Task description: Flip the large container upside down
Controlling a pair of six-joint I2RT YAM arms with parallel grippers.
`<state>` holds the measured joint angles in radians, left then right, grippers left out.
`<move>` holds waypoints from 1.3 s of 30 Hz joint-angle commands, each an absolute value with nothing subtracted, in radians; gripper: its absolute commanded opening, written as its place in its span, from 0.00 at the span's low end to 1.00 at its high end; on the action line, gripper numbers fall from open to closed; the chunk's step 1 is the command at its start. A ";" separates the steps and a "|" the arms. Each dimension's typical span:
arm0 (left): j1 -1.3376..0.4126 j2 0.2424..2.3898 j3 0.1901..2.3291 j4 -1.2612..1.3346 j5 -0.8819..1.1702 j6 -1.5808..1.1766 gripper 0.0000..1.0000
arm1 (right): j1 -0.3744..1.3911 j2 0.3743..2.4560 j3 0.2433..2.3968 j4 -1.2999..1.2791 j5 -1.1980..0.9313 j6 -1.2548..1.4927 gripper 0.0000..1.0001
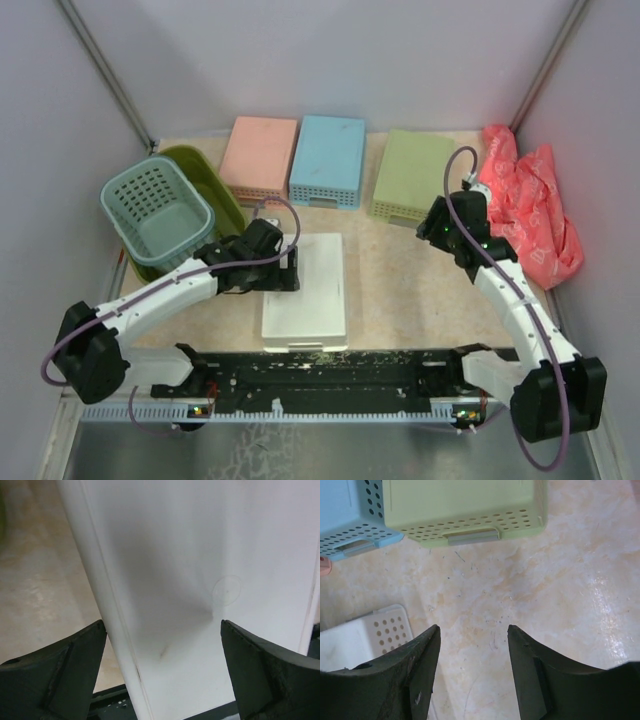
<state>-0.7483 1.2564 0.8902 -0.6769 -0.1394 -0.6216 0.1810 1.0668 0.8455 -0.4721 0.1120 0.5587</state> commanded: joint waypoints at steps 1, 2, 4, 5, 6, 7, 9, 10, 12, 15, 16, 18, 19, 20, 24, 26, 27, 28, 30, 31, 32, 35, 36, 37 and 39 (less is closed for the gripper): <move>-0.763 1.272 0.863 -0.432 0.144 -0.537 1.00 | 0.182 0.981 0.862 -0.509 0.063 0.573 0.57; -0.774 1.290 0.872 -0.399 0.176 -0.526 1.00 | 0.182 0.971 0.863 -0.510 0.041 0.572 0.57; -0.799 1.331 0.902 -0.342 0.225 -0.499 0.99 | 0.184 0.960 0.871 -0.520 -0.006 0.570 0.57; -0.810 1.354 0.923 -0.315 0.243 -0.490 0.99 | 0.185 0.959 0.878 -0.529 -0.022 0.566 0.57; -0.820 1.378 0.947 -0.288 0.264 -0.477 0.99 | 0.189 0.960 0.885 -0.542 -0.030 0.560 0.57; -0.830 1.401 0.974 -0.267 0.280 -0.461 0.99 | 0.193 0.960 0.897 -0.558 -0.028 0.551 0.57; -0.845 1.442 1.048 -0.257 0.292 -0.438 0.99 | 0.198 0.957 0.914 -0.582 -0.018 0.539 0.57; -0.847 1.458 1.073 -0.252 0.303 -0.428 0.99 | 0.197 0.953 0.922 -0.594 -0.010 0.535 0.57; -0.847 1.488 1.119 -0.259 0.324 -0.415 0.99 | 0.198 0.937 0.935 -0.614 -0.001 0.534 0.57; -0.844 1.516 1.160 -0.323 0.335 -0.408 0.99 | 0.197 0.915 0.955 -0.645 0.011 0.532 0.57; -0.844 1.515 1.166 -0.352 0.326 -0.405 0.99 | 0.197 0.908 0.960 -0.657 0.015 0.531 0.57; -0.845 1.499 1.166 -0.400 0.300 -0.398 1.00 | 0.198 0.890 0.970 -0.680 0.021 0.530 0.57; -0.845 1.490 1.164 -0.429 0.280 -0.398 1.00 | 0.198 0.883 0.977 -0.691 0.023 0.529 0.57; -0.844 1.480 1.162 -0.462 0.264 -0.397 0.99 | 0.197 0.877 0.983 -0.705 0.023 0.529 0.57; -0.841 1.433 1.113 -0.559 0.211 -0.397 1.00 | 0.198 0.863 1.002 -0.749 0.021 0.519 0.57; -0.837 1.419 1.070 -0.554 0.198 -0.410 1.00 | 0.197 0.857 1.001 -0.758 0.025 0.517 0.57; -0.835 1.418 1.047 -0.537 0.204 -0.413 1.00 | 0.198 0.855 1.001 -0.758 0.027 0.516 0.57; -0.835 1.424 1.028 -0.511 0.217 -0.415 1.00 | 0.199 0.854 0.999 -0.759 0.028 0.516 0.57; -0.834 1.455 1.021 -0.460 0.282 -0.411 1.00 | 0.199 0.853 0.998 -0.760 0.025 0.519 0.57; -0.834 1.478 1.033 -0.433 0.329 -0.412 0.99 | 0.199 0.850 0.999 -0.760 0.022 0.520 0.57; -0.834 1.510 1.045 -0.406 0.360 -0.420 0.99 | 0.199 0.849 1.002 -0.762 0.023 0.523 0.57; -0.839 1.621 1.145 -0.303 0.486 -0.454 1.00 | 0.198 0.835 1.021 -0.775 0.033 0.532 0.57; -0.843 1.663 1.188 -0.269 0.516 -0.471 1.00 | 0.199 0.831 1.033 -0.785 0.044 0.535 0.57; -0.847 1.708 1.240 -0.247 0.551 -0.489 1.00 | 0.198 0.828 1.049 -0.799 0.057 0.539 0.57; -0.860 1.799 1.344 -0.199 0.615 -0.544 0.99 | 0.199 0.822 1.080 -0.832 0.083 0.544 0.57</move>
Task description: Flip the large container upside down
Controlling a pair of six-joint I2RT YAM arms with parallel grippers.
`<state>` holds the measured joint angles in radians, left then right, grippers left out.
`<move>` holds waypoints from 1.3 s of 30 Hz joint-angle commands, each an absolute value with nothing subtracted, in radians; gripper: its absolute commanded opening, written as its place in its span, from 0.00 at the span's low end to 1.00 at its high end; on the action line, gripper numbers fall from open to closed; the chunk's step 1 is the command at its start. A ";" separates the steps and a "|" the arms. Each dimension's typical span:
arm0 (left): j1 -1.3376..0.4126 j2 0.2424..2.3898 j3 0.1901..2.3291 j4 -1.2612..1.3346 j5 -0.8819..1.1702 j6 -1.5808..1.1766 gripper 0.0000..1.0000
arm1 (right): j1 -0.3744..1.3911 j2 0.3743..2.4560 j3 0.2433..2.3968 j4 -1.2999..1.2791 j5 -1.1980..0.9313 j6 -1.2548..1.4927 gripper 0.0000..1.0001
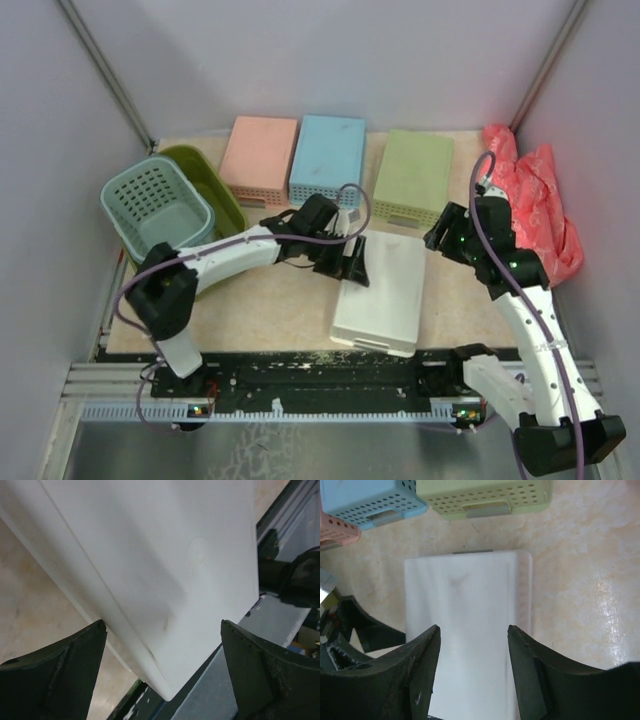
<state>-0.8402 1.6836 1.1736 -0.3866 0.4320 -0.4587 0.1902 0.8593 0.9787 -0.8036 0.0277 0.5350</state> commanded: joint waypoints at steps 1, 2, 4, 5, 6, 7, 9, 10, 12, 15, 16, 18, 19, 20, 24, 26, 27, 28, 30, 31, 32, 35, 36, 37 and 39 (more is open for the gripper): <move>-0.867 1.843 1.397 -0.175 0.649 -0.569 1.00 | 0.199 0.819 1.095 -0.845 0.095 0.547 0.57; -0.873 1.882 1.444 -0.143 0.682 -0.594 1.00 | 0.199 0.814 1.106 -0.853 0.103 0.549 0.57; -0.882 1.952 1.527 -0.110 0.727 -0.625 1.00 | 0.198 0.800 1.121 -0.867 0.123 0.553 0.57; -0.883 1.965 1.560 -0.105 0.745 -0.627 0.99 | 0.198 0.795 1.126 -0.874 0.131 0.552 0.58; -0.880 1.964 1.578 -0.108 0.747 -0.618 1.00 | 0.198 0.790 1.129 -0.882 0.138 0.553 0.58; -0.875 1.950 1.583 -0.113 0.735 -0.603 1.00 | 0.197 0.788 1.130 -0.891 0.147 0.552 0.58; -0.853 1.905 1.568 -0.140 0.702 -0.564 1.00 | 0.198 0.783 1.125 -0.903 0.155 0.547 0.58; -0.835 1.874 1.554 -0.164 0.688 -0.547 1.00 | 0.198 0.782 1.121 -0.906 0.155 0.545 0.58; -0.783 1.805 1.513 -0.227 0.659 -0.519 0.99 | 0.198 0.784 1.113 -0.907 0.141 0.533 0.58; -0.686 1.671 1.447 -0.344 0.593 -0.474 1.00 | 0.199 0.798 1.102 -0.906 0.107 0.515 0.57; -0.655 1.620 1.429 -0.377 0.566 -0.455 1.00 | 0.200 0.810 1.097 -0.907 0.096 0.515 0.57; -0.602 1.510 1.403 -0.434 0.505 -0.420 1.00 | 0.221 0.827 1.077 -0.885 0.065 0.529 0.55; -0.582 1.459 1.396 -0.451 0.465 -0.405 1.00 | 0.255 0.835 1.057 -0.859 0.058 0.550 0.54; -0.563 1.412 1.397 -0.470 0.430 -0.390 1.00 | 0.305 0.847 1.039 -0.827 0.062 0.576 0.53; -0.486 1.312 1.467 -0.561 0.368 -0.352 1.00 | 0.627 0.995 1.024 -0.713 0.192 0.688 0.54; -0.462 1.299 1.508 -0.609 0.315 -0.332 0.99 | 0.750 1.110 1.056 -0.669 0.234 0.724 0.54; -0.449 1.294 1.522 -0.630 0.284 -0.326 0.99 | 0.799 1.168 1.073 -0.645 0.244 0.734 0.54; -0.433 1.291 1.533 -0.654 0.238 -0.317 0.99 | 0.833 1.225 1.087 -0.625 0.251 0.744 0.54; -0.386 1.292 1.551 -0.705 0.177 -0.320 0.99 | 0.869 1.326 1.100 -0.590 0.237 0.758 0.54; -0.356 1.294 1.556 -0.729 0.152 -0.325 0.99 | 0.872 1.372 1.098 -0.575 0.225 0.765 0.54; -0.322 1.296 1.557 -0.751 0.132 -0.332 0.99 | 0.874 1.417 1.092 -0.571 0.220 0.772 0.54; -0.212 1.299 1.552 -0.820 0.070 -0.351 1.00 | 0.874 1.452 1.068 -0.629 0.267 0.781 0.55; -0.199 1.291 1.541 -0.829 0.035 -0.355 1.00 | 0.871 1.446 1.056 -0.655 0.305 0.781 0.56; -0.186 1.285 1.526 -0.832 0.007 -0.362 1.00 | 0.866 1.432 1.040 -0.680 0.327 0.780 0.57; -0.151 1.270 1.486 -0.826 -0.017 -0.382 1.00 | 0.838 1.389 0.998 -0.717 0.349 0.770 0.58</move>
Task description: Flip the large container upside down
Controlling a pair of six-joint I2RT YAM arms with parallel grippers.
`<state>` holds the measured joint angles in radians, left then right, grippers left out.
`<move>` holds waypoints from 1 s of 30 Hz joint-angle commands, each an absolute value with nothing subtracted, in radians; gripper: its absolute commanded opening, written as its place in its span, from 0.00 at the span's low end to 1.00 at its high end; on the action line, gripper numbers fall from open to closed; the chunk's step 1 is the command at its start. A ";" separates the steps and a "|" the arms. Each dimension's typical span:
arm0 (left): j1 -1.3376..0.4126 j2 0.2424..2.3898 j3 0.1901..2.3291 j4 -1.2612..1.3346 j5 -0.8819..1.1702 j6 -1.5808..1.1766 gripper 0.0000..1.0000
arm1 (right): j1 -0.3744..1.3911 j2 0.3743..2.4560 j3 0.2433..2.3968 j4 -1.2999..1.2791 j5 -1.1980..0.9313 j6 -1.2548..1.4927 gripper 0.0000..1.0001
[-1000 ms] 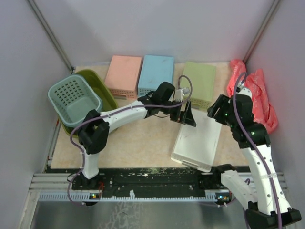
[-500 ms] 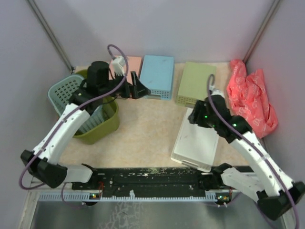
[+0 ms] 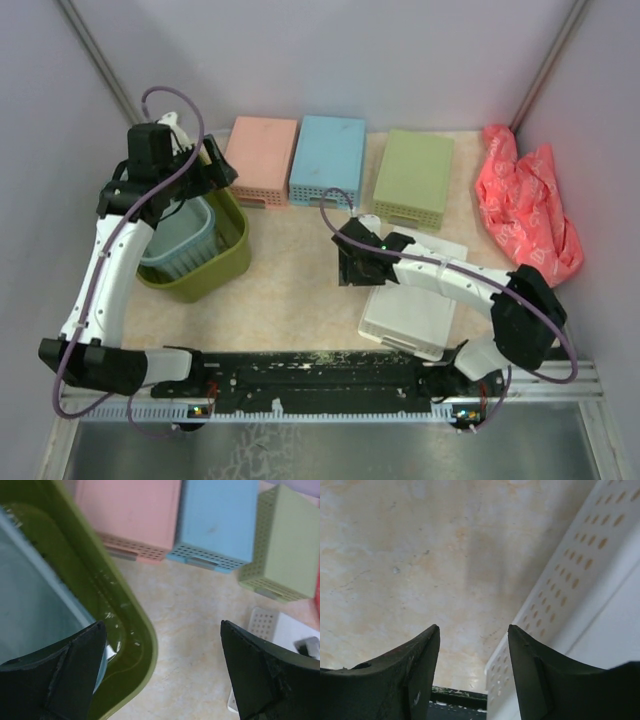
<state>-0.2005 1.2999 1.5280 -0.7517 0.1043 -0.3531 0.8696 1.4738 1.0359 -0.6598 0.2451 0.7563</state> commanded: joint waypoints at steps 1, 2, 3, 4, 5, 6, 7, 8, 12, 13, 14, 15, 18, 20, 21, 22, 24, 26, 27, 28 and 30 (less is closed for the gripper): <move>-0.131 1.268 1.465 -0.825 -0.024 -0.396 1.00 | 0.819 1.361 0.972 -0.732 0.355 0.765 0.58; -0.113 1.267 1.444 -0.820 -0.026 -0.409 1.00 | 0.799 1.333 0.948 -0.747 0.362 0.764 0.59; -0.095 1.267 1.424 -0.815 -0.026 -0.418 1.00 | 0.775 1.301 0.923 -0.765 0.374 0.766 0.60; -0.082 1.267 1.405 -0.807 -0.027 -0.429 0.99 | 0.752 1.267 0.901 -0.779 0.385 0.767 0.61; -0.075 1.264 1.387 -0.795 -0.030 -0.440 1.00 | 0.732 1.234 0.879 -0.789 0.397 0.763 0.61; -0.074 1.257 1.368 -0.784 -0.039 -0.450 1.00 | 0.714 1.204 0.863 -0.799 0.407 0.757 0.61; -0.074 1.249 1.349 -0.750 -0.041 -0.457 1.00 | 0.700 1.179 0.854 -0.806 0.420 0.752 0.62; -0.075 1.245 1.335 -0.729 -0.049 -0.463 1.00 | 0.692 1.157 0.849 -0.813 0.434 0.746 0.62; -0.075 1.274 1.312 -0.705 -0.109 -0.461 1.00 | 0.689 1.139 0.882 -0.836 0.457 0.734 0.62; -0.075 1.285 1.311 -0.701 -0.121 -0.446 1.00 | 0.689 1.141 0.890 -0.839 0.458 0.733 0.62; -0.075 1.296 1.310 -0.696 -0.133 -0.440 1.00 | 0.689 1.141 0.895 -0.837 0.458 0.732 0.62; -0.074 1.305 1.313 -0.694 -0.150 -0.437 1.00 | 0.690 1.137 0.900 -0.831 0.455 0.731 0.62; -0.074 1.341 1.335 -0.688 -0.179 -0.414 0.99 | 0.689 1.107 0.894 -0.795 0.451 0.729 0.62; -0.075 1.372 1.335 -0.675 -0.224 -0.414 0.99 | 0.689 1.082 0.887 -0.766 0.446 0.726 0.62; -0.074 1.387 1.321 -0.661 -0.250 -0.419 0.99 | 0.689 1.070 0.884 -0.748 0.443 0.724 0.62; -0.074 1.402 1.312 -0.654 -0.277 -0.425 0.98 | 0.689 1.059 0.882 -0.739 0.443 0.723 0.62; -0.074 1.427 1.290 -0.623 -0.300 -0.444 0.95 | 0.689 1.044 0.879 -0.726 0.441 0.722 0.62; -0.075 1.452 1.298 -0.607 -0.287 -0.446 0.85 | 0.689 1.036 0.877 -0.722 0.439 0.722 0.62; -0.075 1.464 1.307 -0.605 -0.274 -0.448 0.77 | 0.689 1.034 0.877 -0.723 0.438 0.723 0.62; -0.074 1.469 1.315 -0.606 -0.267 -0.448 0.69 | 0.689 1.032 0.875 -0.727 0.441 0.725 0.62; -0.074 1.474 1.329 -0.604 -0.264 -0.445 0.54 | 0.689 1.030 0.872 -0.736 0.447 0.728 0.62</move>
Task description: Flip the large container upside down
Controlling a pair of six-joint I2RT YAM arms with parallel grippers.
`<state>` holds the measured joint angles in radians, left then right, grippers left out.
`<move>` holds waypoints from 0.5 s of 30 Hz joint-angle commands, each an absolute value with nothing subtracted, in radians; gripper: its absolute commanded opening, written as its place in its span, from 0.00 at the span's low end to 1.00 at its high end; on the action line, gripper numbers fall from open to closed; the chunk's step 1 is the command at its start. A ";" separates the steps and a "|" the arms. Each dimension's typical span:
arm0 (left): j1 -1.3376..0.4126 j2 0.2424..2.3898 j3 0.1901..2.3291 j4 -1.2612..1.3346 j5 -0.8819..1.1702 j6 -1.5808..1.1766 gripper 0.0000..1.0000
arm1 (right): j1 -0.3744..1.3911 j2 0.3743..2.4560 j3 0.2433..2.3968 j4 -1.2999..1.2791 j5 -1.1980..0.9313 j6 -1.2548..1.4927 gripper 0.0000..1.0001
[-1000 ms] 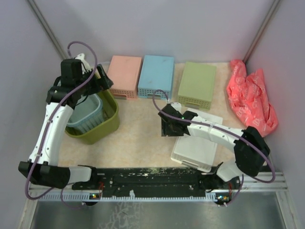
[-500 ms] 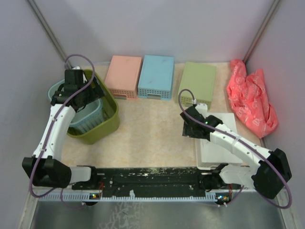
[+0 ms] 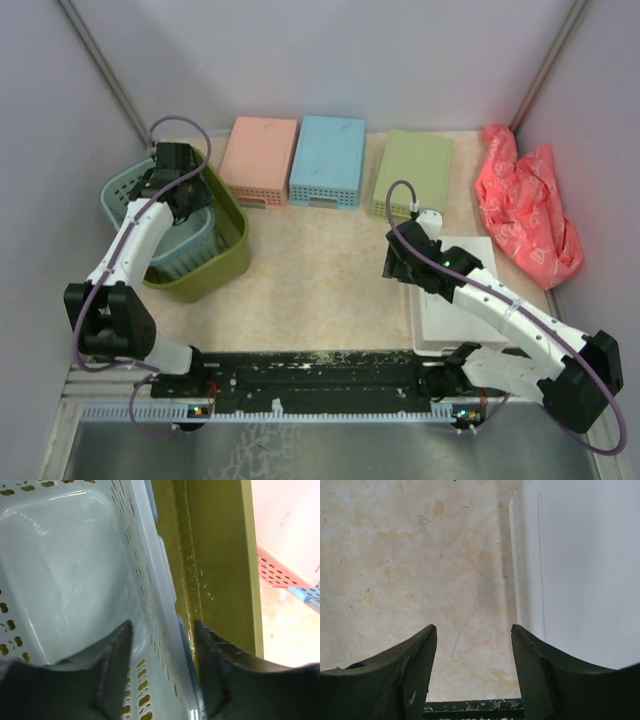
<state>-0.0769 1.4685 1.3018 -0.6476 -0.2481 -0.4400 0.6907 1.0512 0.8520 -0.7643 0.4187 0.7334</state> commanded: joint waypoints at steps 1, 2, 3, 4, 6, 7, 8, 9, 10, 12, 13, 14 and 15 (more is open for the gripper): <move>-0.074 1.473 1.339 -0.608 -0.268 -0.444 0.44 | 0.689 1.028 0.870 -0.740 0.453 0.729 0.62; -0.075 1.468 1.351 -0.615 -0.274 -0.442 0.37 | 0.689 1.025 0.870 -0.744 0.459 0.729 0.62; -0.075 1.459 1.366 -0.622 -0.277 -0.432 0.31 | 0.689 1.021 0.870 -0.748 0.465 0.729 0.62; -0.074 1.446 1.386 -0.632 -0.278 -0.423 0.24 | 0.689 1.017 0.871 -0.751 0.471 0.728 0.62; -0.074 1.417 1.432 -0.652 -0.275 -0.395 0.13 | 0.689 1.013 0.877 -0.757 0.481 0.725 0.62; -0.075 1.400 1.459 -0.661 -0.266 -0.379 0.08 | 0.689 1.011 0.880 -0.756 0.484 0.722 0.62; -0.075 1.381 1.484 -0.664 -0.244 -0.359 0.02 | 0.689 1.010 0.882 -0.752 0.487 0.717 0.62; -0.077 1.364 1.508 -0.665 -0.221 -0.343 0.00 | 0.689 1.010 0.885 -0.747 0.488 0.711 0.62; -0.079 1.346 1.535 -0.670 -0.203 -0.332 0.00 | 0.689 1.011 0.886 -0.741 0.489 0.707 0.62; -0.102 1.315 1.591 -0.679 -0.191 -0.305 0.00 | 0.690 1.019 0.887 -0.727 0.490 0.697 0.62; -0.122 1.305 1.623 -0.685 -0.195 -0.287 0.00 | 0.689 1.028 0.889 -0.719 0.486 0.692 0.62; -0.149 1.298 1.658 -0.695 -0.204 -0.266 0.00 | 0.689 1.039 0.888 -0.708 0.480 0.689 0.62; -0.185 1.294 1.697 -0.708 -0.223 -0.247 0.00 | 0.689 1.052 0.886 -0.700 0.473 0.686 0.62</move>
<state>-0.1043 1.3731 1.5501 -0.7124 -0.2150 -0.3508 0.6907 1.0386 0.8520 -0.7647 0.4568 0.7136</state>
